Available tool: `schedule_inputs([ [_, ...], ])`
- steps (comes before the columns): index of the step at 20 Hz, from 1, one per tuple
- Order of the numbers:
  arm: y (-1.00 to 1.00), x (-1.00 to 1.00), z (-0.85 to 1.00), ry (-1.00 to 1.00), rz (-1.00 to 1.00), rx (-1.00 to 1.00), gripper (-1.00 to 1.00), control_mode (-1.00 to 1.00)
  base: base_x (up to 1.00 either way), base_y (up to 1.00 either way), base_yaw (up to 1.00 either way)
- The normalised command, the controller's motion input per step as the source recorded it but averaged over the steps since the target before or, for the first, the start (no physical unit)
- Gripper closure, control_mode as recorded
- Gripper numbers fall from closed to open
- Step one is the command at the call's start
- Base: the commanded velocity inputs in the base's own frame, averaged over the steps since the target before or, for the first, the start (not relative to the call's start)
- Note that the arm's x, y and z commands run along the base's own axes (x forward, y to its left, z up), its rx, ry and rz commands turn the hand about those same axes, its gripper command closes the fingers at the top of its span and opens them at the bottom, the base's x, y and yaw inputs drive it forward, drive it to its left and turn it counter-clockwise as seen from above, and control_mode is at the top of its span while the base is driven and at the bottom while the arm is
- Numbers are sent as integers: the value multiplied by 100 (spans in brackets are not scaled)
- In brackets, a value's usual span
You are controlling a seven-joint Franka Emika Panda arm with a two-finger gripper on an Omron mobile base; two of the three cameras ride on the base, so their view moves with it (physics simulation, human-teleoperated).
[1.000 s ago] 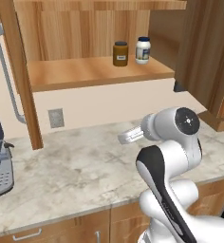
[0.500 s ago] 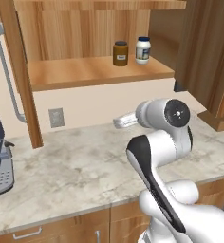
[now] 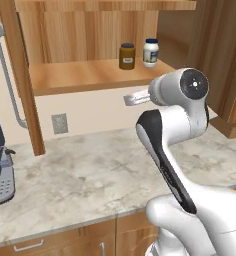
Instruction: Collect the turmeric, mayonnaise, and shaker from the cabinet and place them next to the stove.
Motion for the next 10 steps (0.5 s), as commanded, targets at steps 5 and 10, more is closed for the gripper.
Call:
schedule_inputs([
  [5, -14, 36, 44, 0, -2, 1, -100, -100, 0, 0, 0],
  [10, 0, 44, 1, -6, 0, 6, -100, -100, 0, 0, 0],
])
